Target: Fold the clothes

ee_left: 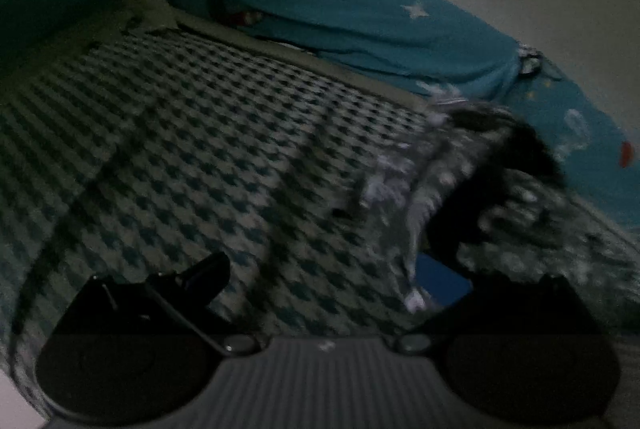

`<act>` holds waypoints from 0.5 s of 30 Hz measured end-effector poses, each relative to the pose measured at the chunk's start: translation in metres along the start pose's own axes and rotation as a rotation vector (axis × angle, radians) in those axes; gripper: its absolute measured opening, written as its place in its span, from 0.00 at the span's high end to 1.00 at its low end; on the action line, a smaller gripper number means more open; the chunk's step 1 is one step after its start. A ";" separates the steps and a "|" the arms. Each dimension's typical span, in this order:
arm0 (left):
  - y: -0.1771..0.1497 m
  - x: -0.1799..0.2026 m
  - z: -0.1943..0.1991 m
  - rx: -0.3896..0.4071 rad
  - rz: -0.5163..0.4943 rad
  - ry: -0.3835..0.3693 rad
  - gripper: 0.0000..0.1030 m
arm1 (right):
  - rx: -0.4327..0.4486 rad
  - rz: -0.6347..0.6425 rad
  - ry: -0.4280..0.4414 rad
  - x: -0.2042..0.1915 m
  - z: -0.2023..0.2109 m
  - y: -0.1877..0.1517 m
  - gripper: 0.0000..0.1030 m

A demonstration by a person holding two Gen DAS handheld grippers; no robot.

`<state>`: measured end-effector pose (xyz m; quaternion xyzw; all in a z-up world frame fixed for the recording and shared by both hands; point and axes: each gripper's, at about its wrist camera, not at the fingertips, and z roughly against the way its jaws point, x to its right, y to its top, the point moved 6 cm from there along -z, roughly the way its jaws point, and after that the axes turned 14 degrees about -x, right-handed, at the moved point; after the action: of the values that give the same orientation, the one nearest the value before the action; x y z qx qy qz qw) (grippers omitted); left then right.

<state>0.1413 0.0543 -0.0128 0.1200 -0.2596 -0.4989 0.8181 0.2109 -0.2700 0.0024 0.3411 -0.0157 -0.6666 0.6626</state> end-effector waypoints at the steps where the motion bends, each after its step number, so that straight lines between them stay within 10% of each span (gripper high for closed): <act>1: -0.001 0.003 0.000 -0.003 -0.003 -0.023 0.00 | -0.009 0.004 0.025 -0.004 -0.003 -0.003 0.40; 15: -0.019 0.046 0.000 -0.024 -0.082 -0.299 0.00 | -0.036 -0.201 0.203 -0.004 -0.039 0.000 0.24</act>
<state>0.1441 0.0048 -0.0071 0.0450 -0.3675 -0.5471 0.7508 0.2288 -0.2498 -0.0254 0.3947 0.0973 -0.6918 0.5968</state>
